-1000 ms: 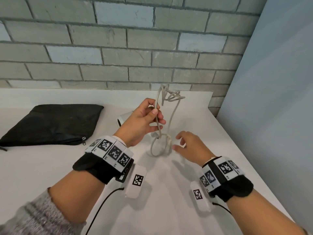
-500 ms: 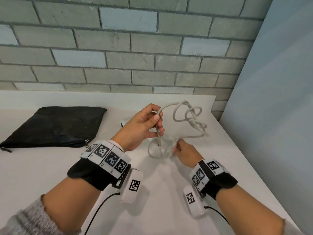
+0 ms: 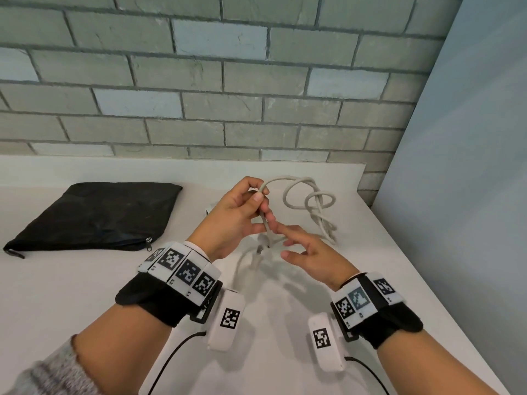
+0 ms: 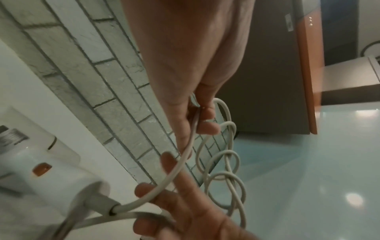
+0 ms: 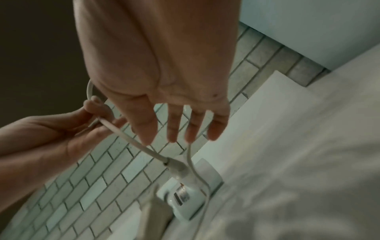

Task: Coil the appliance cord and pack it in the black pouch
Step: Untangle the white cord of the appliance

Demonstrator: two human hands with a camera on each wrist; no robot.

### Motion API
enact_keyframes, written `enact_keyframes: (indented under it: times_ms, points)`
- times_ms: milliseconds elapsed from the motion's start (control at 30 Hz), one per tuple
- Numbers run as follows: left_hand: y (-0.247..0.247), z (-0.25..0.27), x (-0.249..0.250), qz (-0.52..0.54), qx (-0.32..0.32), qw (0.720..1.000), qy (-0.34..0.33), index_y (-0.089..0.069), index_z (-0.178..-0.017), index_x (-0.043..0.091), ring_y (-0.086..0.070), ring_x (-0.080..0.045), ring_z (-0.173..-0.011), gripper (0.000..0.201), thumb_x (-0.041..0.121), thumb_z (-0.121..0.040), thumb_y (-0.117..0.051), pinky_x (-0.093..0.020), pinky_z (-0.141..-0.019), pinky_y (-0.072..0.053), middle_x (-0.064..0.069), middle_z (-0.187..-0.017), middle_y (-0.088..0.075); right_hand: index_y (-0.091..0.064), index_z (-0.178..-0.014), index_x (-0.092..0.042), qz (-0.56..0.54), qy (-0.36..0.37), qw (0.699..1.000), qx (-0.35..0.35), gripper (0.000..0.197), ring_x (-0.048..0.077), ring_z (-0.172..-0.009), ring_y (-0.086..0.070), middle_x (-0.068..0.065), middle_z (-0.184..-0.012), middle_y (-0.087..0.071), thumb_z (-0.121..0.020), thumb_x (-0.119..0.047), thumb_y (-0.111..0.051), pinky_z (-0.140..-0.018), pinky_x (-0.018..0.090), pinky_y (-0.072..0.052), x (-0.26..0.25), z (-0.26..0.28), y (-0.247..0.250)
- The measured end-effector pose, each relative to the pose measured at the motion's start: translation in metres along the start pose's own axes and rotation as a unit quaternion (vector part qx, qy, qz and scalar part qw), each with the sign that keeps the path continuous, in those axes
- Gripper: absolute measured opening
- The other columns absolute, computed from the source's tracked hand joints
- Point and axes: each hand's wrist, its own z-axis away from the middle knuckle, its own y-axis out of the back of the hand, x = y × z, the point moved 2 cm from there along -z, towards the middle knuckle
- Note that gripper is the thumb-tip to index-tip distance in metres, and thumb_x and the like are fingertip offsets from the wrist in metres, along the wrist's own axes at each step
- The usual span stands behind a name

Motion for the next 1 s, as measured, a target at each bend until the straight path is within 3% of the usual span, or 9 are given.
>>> enact_keyframes:
  times_ms: [67, 133, 267, 367, 467, 567, 767, 900, 1000]
  points:
    - [0.004, 0.0, 0.0, 0.039, 0.021, 0.999, -0.006, -0.049, -0.086, 0.018, -0.058, -0.01, -0.062, 0.019, 0.009, -0.096, -0.035, -0.042, -0.079, -0.056, 0.004, -0.065, -0.051, -0.025, -0.133, -0.044, 0.129, -0.001, 0.991, 0.031, 0.064, 0.013, -0.118, -0.039, -0.002, -0.128, -0.044, -0.088, -0.008, -0.053, -0.107, 0.034, -0.031, 0.015, -0.003, 0.002]
    - [0.008, 0.0, 0.002, 0.066, 0.047, 0.997, -0.013, -0.049, -0.086, 0.018, -0.057, -0.01, -0.061, 0.02, 0.01, -0.096, -0.035, -0.043, -0.08, -0.056, 0.005, -0.064, -0.052, -0.034, -0.136, -0.036, 0.226, -0.02, 0.966, 0.123, 0.056, 0.025, -0.116, -0.041, 0.004, -0.127, -0.047, -0.088, -0.016, -0.054, -0.101, 0.045, -0.034, 0.028, -0.003, 0.004]
    - [0.016, 0.001, 0.006, 0.083, 0.08, 0.993, -0.024, -0.048, -0.085, 0.018, -0.056, -0.01, -0.059, 0.02, 0.009, -0.096, -0.034, -0.044, -0.08, -0.055, 0.003, -0.064, -0.049, -0.061, -0.111, -0.01, 0.175, 0.049, 0.94, 0.29, 0.029, 0.012, -0.083, -0.051, 0.009, -0.094, -0.057, -0.083, -0.004, -0.061, -0.082, 0.033, -0.049, 0.026, 0.004, 0.021]
    - [0.027, 0.002, 0.003, 0.103, 0.124, 0.987, -0.028, -0.047, -0.083, 0.018, -0.057, -0.01, -0.057, 0.022, 0.009, -0.097, -0.032, -0.042, -0.075, -0.057, 0.0, -0.066, -0.047, -0.057, -0.091, -0.018, 0.124, 0.141, 0.932, 0.31, 0.03, 0.009, -0.076, -0.052, -0.006, -0.085, -0.051, -0.08, 0.01, -0.054, -0.07, 0.015, -0.047, 0.003, 0.011, 0.038]
    - [0.037, 0.003, -0.002, 0.108, 0.164, 0.98, -0.012, -0.047, -0.082, 0.017, -0.058, -0.01, -0.056, 0.024, 0.008, -0.097, -0.03, -0.04, -0.071, -0.058, -0.002, -0.068, -0.046, -0.051, -0.082, -0.03, 0.051, 0.199, 0.915, 0.348, 0.038, 0.01, -0.075, -0.052, -0.02, -0.09, -0.043, -0.081, 0.008, -0.051, -0.064, 0.022, -0.054, -0.019, 0.017, 0.053]
    - [0.042, 0.006, -0.009, 0.072, 0.174, 0.981, 0.038, -0.047, -0.081, 0.015, -0.058, -0.012, -0.058, 0.023, 0.009, -0.097, -0.032, -0.041, -0.074, -0.057, -0.003, -0.071, -0.051, -0.046, -0.09, -0.049, -0.034, 0.206, 0.888, 0.41, 0.054, 0.019, -0.079, -0.059, -0.002, -0.105, -0.039, -0.084, 0.004, -0.055, -0.062, 0.025, -0.057, -0.03, 0.021, 0.068]
    - [0.041, 0.013, -0.017, -0.184, 0.099, 0.955, 0.211, -0.057, -0.097, 0.009, -0.064, -0.018, -0.069, 0.012, 0.013, -0.091, -0.048, -0.03, -0.07, -0.046, -0.002, -0.084, -0.069, -0.051, -0.106, -0.036, -0.024, 0.187, 0.909, 0.372, 0.045, 0.013, -0.079, -0.065, 0.009, -0.103, -0.05, -0.09, 0.005, -0.042, -0.065, 0.026, -0.057, -0.045, 0.013, 0.084]
    - [0.023, 0.008, -0.008, -0.416, 0.084, 0.897, 0.124, -0.035, -0.137, 0.02, -0.049, -0.018, -0.119, 0.053, 0.033, -0.089, -0.052, -0.025, -0.09, -0.039, 0.007, -0.129, -0.045, -0.054, -0.104, -0.032, -0.008, 0.204, 0.91, 0.36, 0.041, 0.011, -0.08, -0.066, 0.002, -0.099, -0.051, -0.089, 0.005, -0.042, -0.069, 0.024, -0.055, -0.06, 0.008, 0.078]
    - [0.003, -0.001, -0.003, -0.381, 0.034, 0.922, 0.067, -0.027, -0.141, 0.027, -0.04, -0.013, -0.13, 0.059, 0.042, -0.088, -0.048, -0.027, -0.102, -0.035, 0.008, -0.145, -0.036, -0.056, -0.101, -0.028, -0.022, 0.219, 0.915, 0.338, 0.038, 0.011, -0.081, -0.066, 0.006, -0.102, -0.052, -0.09, 0.006, -0.043, -0.07, 0.023, -0.055, -0.069, 0.007, 0.071]
